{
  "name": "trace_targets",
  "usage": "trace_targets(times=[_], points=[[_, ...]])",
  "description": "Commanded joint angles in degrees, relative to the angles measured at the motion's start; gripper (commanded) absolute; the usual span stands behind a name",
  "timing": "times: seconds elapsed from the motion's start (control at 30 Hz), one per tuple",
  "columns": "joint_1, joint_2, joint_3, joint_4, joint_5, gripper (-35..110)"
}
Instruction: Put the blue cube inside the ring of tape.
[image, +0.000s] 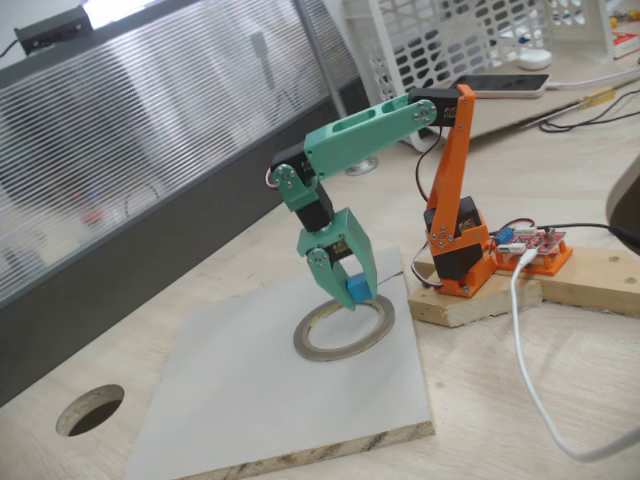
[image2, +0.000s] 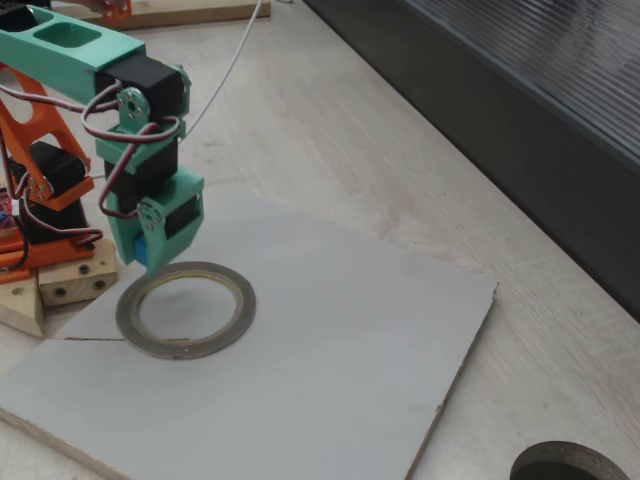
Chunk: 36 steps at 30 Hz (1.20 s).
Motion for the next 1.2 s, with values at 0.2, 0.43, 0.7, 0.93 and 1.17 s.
trace_targets(times=[0.2, 0.43, 0.7, 0.93, 1.17], points=[[-0.6, 4.3, 8.2, -9.7, 0.4, 16], [-0.6, 4.3, 8.2, -13.8, 0.4, 16], [-0.6, 4.3, 8.3, -16.2, 0.4, 16], [-0.5, 4.2, 8.3, -17.2, 0.4, 16], [-0.4, 3.6, 8.2, -18.6, 0.8, 16]])
